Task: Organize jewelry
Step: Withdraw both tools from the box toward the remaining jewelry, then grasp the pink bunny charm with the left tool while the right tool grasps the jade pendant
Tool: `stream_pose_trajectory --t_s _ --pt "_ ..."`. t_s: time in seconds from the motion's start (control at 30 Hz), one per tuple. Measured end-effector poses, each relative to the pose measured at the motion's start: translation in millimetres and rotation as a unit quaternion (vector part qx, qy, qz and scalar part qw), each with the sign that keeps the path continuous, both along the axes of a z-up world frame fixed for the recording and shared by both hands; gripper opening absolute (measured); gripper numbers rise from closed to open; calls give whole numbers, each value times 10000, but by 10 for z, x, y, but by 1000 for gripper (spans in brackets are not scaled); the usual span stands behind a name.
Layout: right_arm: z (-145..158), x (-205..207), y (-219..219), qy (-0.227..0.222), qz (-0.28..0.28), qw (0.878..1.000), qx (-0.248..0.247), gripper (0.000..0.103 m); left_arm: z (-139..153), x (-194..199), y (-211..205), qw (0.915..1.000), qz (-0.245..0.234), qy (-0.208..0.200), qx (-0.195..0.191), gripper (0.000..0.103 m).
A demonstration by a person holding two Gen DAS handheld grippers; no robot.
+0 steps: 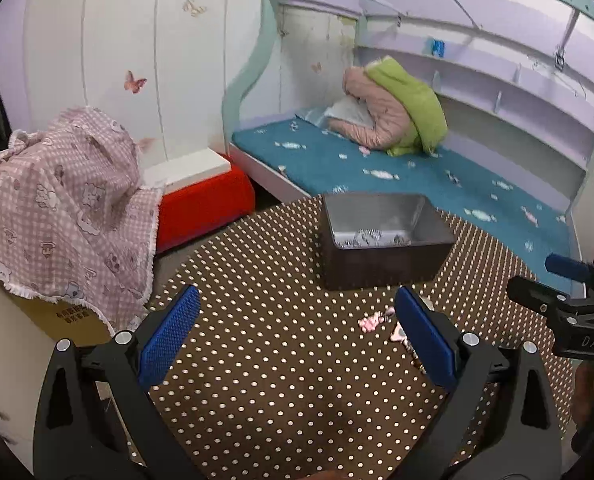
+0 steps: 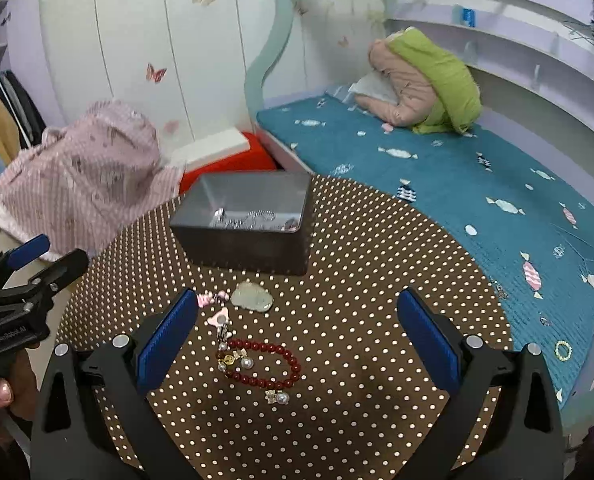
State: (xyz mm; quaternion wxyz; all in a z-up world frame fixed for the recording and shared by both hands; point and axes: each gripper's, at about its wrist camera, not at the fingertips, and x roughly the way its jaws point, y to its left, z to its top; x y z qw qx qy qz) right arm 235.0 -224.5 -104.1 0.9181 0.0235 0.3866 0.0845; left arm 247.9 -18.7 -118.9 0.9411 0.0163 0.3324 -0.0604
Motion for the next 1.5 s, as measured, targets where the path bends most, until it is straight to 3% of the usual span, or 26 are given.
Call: stream_pose_trajectory --t_s 0.4,0.63,0.87,0.93,1.1,1.2,1.5 --pt "-239 104 -212 391 -221 9990 74 96 -808 563 -423 9923 -718 864 524 97" --pt "-279 165 -245 453 -258 9986 104 96 -1009 748 -575 9861 -1066 1032 745 96" --pt "-327 204 -215 520 -236 9983 132 96 -1060 868 -585 9825 -1437 1129 366 64" --pt "-335 206 -198 534 -218 9983 120 96 -1056 866 -609 9814 -1521 1116 359 46" --pt "-349 208 -156 557 -187 9982 111 96 -1033 807 -529 9804 -1580 1173 125 16" --pt "-383 233 -117 593 -136 9981 87 96 -1014 767 -391 9794 -1558 1267 -210 13" --pt "-598 454 208 705 532 9958 -245 96 -956 490 -161 9833 -1345 1185 -302 13"
